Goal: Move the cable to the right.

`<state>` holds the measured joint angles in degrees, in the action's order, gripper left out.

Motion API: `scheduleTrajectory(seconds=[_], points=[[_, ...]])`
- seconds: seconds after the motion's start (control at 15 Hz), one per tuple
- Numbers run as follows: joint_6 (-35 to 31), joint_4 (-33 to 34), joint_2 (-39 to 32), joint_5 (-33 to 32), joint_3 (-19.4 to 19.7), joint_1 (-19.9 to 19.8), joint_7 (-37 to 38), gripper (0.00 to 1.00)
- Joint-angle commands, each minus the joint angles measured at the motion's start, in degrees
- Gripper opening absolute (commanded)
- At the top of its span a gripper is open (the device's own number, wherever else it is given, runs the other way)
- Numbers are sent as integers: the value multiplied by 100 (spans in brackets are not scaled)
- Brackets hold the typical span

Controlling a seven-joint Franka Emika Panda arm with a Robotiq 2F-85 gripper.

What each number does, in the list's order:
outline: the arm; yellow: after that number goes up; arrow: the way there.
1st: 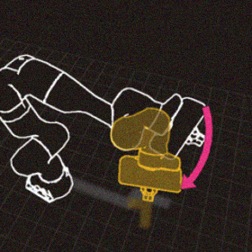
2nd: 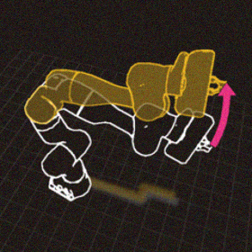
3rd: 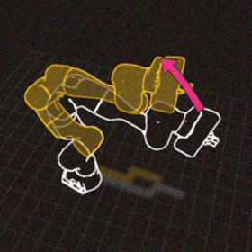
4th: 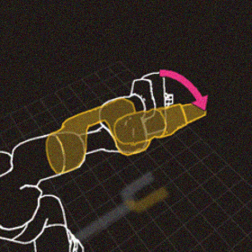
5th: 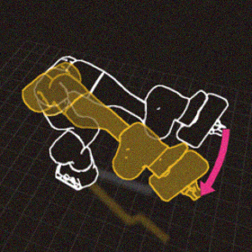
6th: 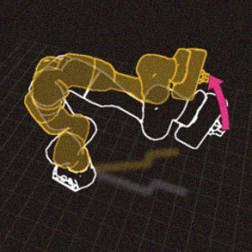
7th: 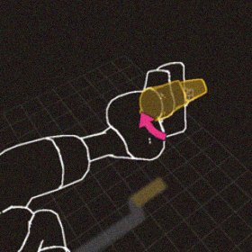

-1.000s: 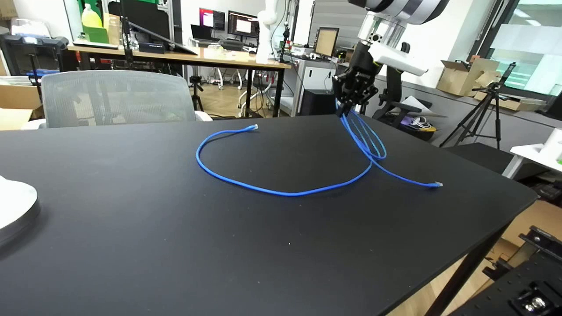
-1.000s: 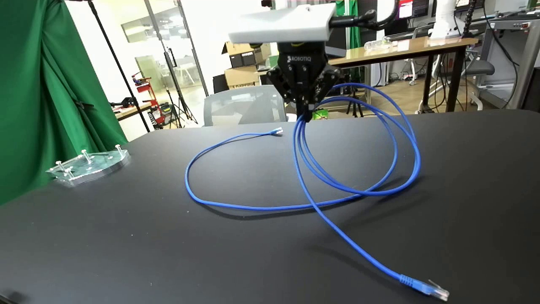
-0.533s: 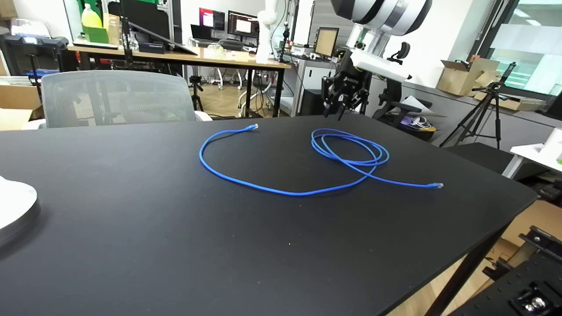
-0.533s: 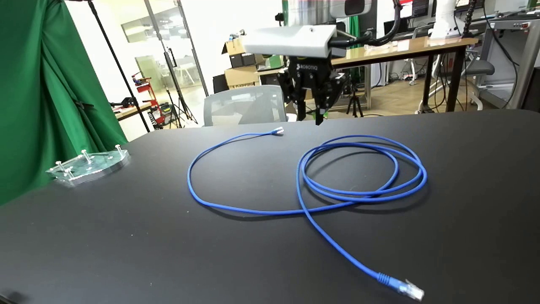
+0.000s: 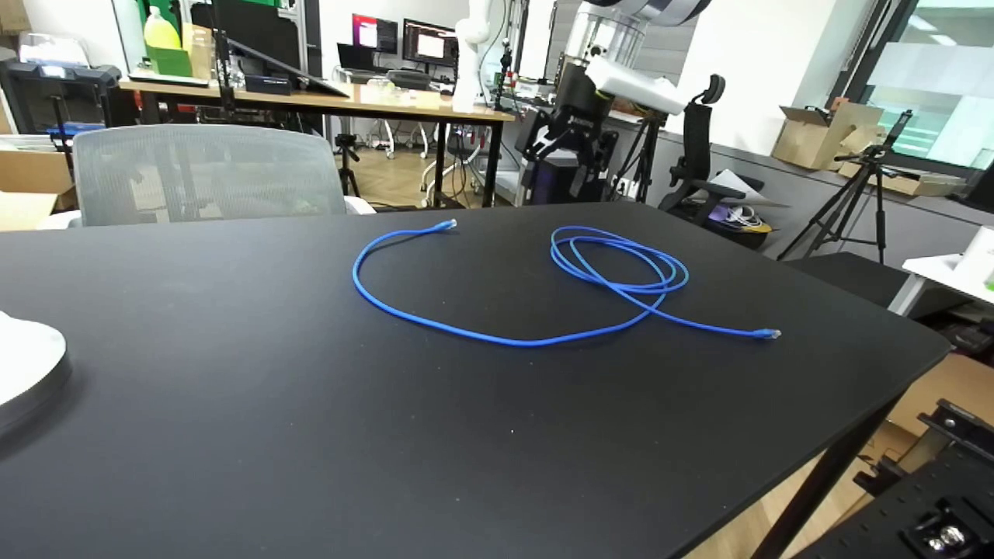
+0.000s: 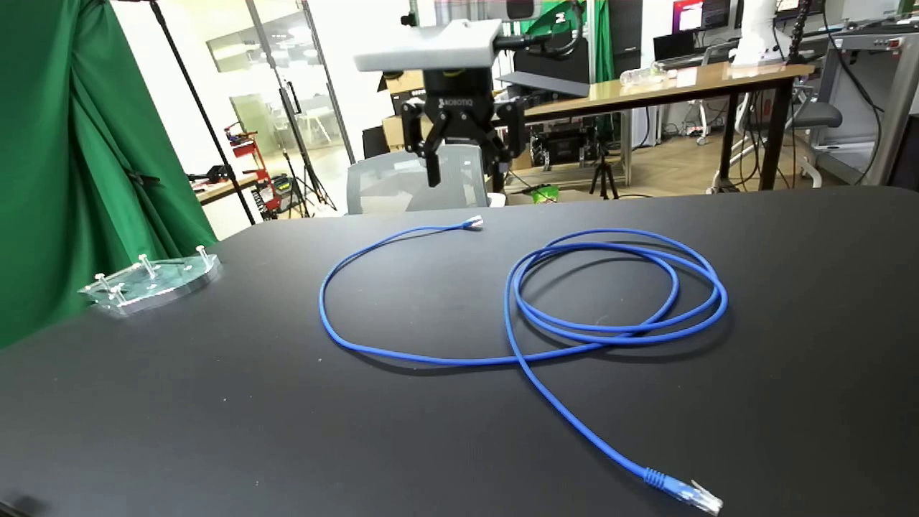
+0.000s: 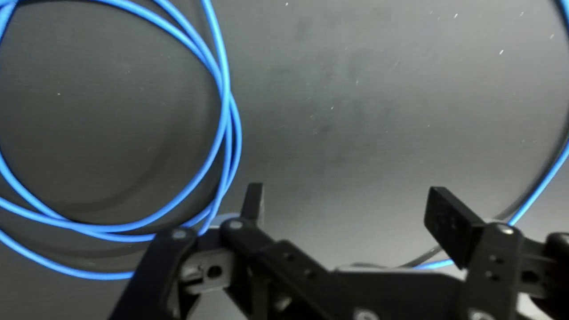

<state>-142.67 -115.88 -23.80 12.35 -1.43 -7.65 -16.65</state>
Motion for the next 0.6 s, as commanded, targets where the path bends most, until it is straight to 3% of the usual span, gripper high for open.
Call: scheduleTrajectory(seconds=[0.0,0.53], points=[[557,-328,491,-434,-27,250,184,100],[919,-582,585,-772,19,462,208,100]])
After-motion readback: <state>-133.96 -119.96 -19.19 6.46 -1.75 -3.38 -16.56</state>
